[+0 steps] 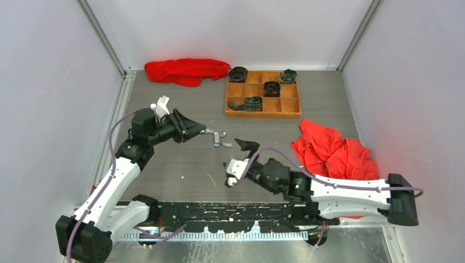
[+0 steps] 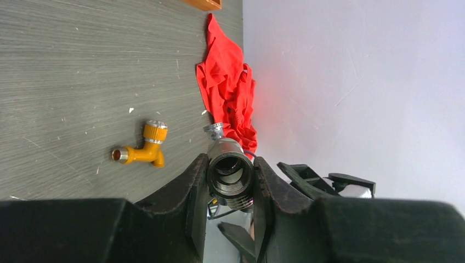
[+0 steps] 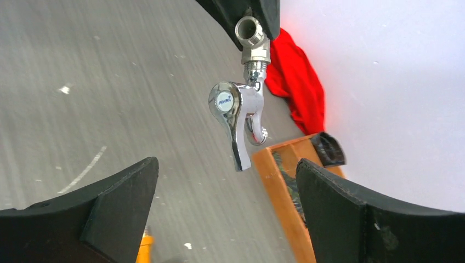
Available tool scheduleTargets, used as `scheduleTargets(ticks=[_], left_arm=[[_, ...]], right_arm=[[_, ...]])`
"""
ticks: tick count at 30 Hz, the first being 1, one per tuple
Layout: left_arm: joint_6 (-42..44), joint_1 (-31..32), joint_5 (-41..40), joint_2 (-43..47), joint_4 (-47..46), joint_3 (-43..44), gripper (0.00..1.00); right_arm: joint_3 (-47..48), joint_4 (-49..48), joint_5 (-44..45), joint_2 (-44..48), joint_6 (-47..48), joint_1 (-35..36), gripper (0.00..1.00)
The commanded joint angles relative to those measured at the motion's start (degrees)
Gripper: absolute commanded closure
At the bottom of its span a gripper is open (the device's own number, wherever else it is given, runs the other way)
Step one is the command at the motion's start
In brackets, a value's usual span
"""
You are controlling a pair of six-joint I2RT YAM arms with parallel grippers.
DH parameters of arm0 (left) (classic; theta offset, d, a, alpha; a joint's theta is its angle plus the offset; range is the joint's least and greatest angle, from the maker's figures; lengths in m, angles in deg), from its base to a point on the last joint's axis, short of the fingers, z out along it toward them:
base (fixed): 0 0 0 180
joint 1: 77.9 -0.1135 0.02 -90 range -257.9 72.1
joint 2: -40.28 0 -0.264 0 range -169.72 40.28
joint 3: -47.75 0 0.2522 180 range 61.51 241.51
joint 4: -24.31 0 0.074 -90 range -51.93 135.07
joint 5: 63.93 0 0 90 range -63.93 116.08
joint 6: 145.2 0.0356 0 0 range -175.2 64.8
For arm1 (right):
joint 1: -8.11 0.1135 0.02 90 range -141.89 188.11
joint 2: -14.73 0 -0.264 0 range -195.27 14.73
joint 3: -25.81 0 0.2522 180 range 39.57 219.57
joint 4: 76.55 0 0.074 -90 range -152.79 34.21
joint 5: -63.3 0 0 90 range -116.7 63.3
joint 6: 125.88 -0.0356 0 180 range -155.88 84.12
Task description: Install the water faucets
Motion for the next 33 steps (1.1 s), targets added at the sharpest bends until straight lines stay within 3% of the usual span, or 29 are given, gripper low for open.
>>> scheduleTargets(ticks=[1, 6, 15, 20, 29, 33], left_arm=[[-1.55, -0.27, 1.05, -0.05, -2.76, 2.33, 1.00], [-1.82, -0.25, 2.18, -1.13, -3.34, 2.76, 1.00], [-2.53, -0.30, 2.76, -1.50, -4.20, 2.74, 1.00], [-2.78, -0.21, 2.95, -1.53, -4.48, 2.73, 1.00], [-3.43, -0.25, 3.32, -1.74, -4.91, 2.39, 1.00], [-3.83, -0.29, 3.67, -1.84, -5.50, 1.99, 1.00]], right_arm=[[-0.76, -17.15, 10.35, -6.33, 13.53, 0.96, 0.00], [-1.31, -27.95, 10.92, -12.14, 17.70, 0.85, 0.00], [1.41, -30.91, 5.20, -21.97, 18.19, -3.80, 0.06], [2.31, -33.64, 1.66, -24.33, 17.54, -6.08, 0.20], [5.42, -30.58, -5.32, -27.12, 13.72, -9.34, 0.29], [5.81, -30.66, -7.05, -27.47, 11.66, -10.36, 0.42]])
